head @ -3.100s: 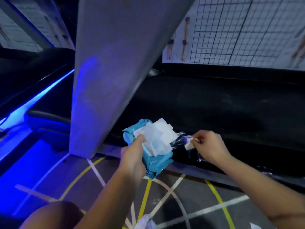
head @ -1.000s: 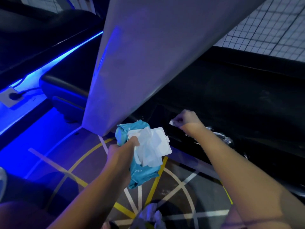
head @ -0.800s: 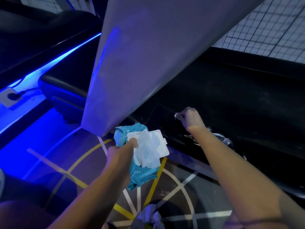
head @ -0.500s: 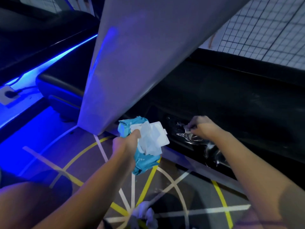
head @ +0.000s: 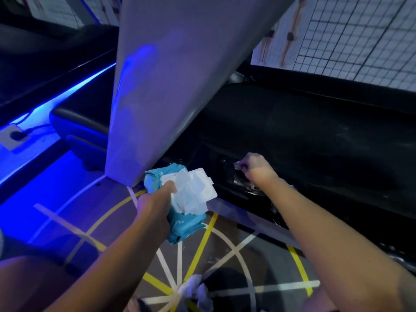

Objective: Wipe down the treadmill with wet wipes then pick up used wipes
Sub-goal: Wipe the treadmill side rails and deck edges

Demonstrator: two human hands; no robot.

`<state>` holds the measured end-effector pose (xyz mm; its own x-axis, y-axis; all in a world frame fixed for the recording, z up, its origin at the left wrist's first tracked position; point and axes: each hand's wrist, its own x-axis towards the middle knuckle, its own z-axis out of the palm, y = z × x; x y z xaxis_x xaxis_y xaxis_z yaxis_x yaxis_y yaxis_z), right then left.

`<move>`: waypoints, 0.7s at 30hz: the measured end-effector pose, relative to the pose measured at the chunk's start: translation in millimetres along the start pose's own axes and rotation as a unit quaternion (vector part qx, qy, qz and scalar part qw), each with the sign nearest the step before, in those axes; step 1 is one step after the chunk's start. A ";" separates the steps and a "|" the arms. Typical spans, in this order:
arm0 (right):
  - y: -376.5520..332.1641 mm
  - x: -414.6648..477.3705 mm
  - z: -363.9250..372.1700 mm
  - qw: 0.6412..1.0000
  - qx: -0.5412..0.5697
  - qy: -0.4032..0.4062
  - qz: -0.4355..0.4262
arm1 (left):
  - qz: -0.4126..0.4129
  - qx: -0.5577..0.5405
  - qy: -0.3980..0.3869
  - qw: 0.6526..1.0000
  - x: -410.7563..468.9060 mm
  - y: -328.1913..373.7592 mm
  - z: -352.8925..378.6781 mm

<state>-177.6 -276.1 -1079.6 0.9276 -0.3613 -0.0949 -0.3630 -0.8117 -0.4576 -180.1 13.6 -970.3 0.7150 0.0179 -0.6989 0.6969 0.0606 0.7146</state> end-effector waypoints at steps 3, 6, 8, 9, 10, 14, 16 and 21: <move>5.4 -8.3 -13.3 0.998 -0.060 -0.030 0.018 | 0.017 -0.018 0.006 1.000 0.3 0.7 3.4; 2.8 -36.0 -28.4 0.992 -0.103 -0.070 -0.011 | 0.027 -0.050 -0.006 0.998 1.4 -0.4 11.4; 3.1 -57.9 -33.4 0.990 -0.096 -0.095 -0.035 | 0.037 -0.060 -0.008 0.997 10.0 -7.4 15.0; 2.8 -67.9 -33.7 0.990 -0.086 -0.094 -0.056 | 0.035 -0.070 -0.008 0.997 19.2 -14.3 16.6; 1.8 -75.3 -33.1 0.990 -0.079 -0.094 -0.073 | 0.028 -0.071 -0.023 0.997 14.1 -15.7 19.8; -3.6 -87.4 -31.4 0.990 -0.063 -0.088 -0.094 | 0.019 -0.058 -0.040 0.997 -10.5 -18.8 26.9; -5.2 -86.3 -33.7 0.990 -0.049 -0.080 -0.104 | 0.017 -0.055 -0.044 0.997 -25.3 -16.5 22.0; -9.6 -71.2 -49.4 0.991 0.075 0.108 -0.024 | 0.015 -0.042 -0.059 0.997 -49.1 -17.9 3.6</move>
<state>-244.5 -265.3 -1024.8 0.8973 -0.4265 0.1139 -0.2862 -0.7585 -0.5855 -227.5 8.0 -948.6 0.7406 -0.0969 -0.6649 0.6715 0.1456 0.7266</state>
